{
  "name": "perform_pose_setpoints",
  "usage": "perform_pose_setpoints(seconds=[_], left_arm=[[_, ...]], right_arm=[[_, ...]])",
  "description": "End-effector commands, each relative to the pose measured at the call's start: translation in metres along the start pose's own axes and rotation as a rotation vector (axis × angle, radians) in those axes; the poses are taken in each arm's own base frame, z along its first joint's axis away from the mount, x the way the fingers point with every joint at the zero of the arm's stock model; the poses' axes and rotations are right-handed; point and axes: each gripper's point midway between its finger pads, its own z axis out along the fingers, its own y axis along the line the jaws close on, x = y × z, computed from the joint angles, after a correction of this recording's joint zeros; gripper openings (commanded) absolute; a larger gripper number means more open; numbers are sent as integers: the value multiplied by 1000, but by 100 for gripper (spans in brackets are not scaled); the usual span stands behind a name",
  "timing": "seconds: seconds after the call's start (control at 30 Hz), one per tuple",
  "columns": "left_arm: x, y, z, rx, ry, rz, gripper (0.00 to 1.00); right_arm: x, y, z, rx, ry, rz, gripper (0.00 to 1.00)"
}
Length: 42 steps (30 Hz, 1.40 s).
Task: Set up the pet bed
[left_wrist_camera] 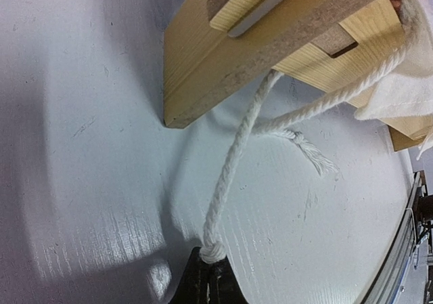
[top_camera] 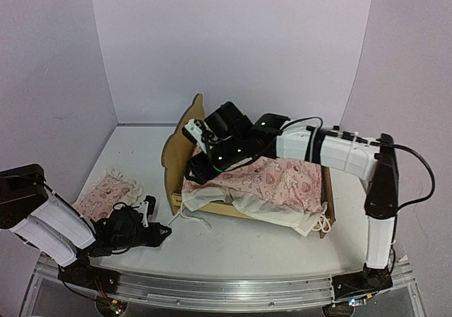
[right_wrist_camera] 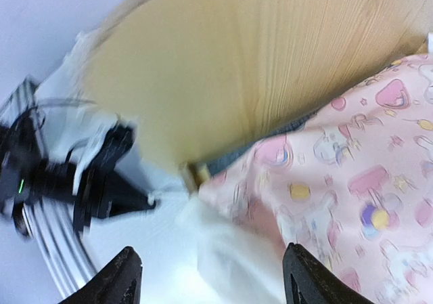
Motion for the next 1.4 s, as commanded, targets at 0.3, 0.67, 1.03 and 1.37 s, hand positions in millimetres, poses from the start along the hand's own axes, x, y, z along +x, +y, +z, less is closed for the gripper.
perform_pose_setpoints(seconds=[0.3, 0.67, 1.03, 1.37], left_arm=[[-16, -30, 4, 95, -18, 38, 0], [-22, -39, 7, 118, -24, 45, 0], [-19, -47, 9, 153, 5, 58, 0], [-26, -59, 10, 200, 5, 98, 0]], right_arm=[[73, 9, -34, -101, -28, -493, 47], [109, -16, 17, -21, 34, -522, 45], [98, -84, 4, 320, 18, -529, 28], [75, 10, -38, 92, 14, -310, 62]])
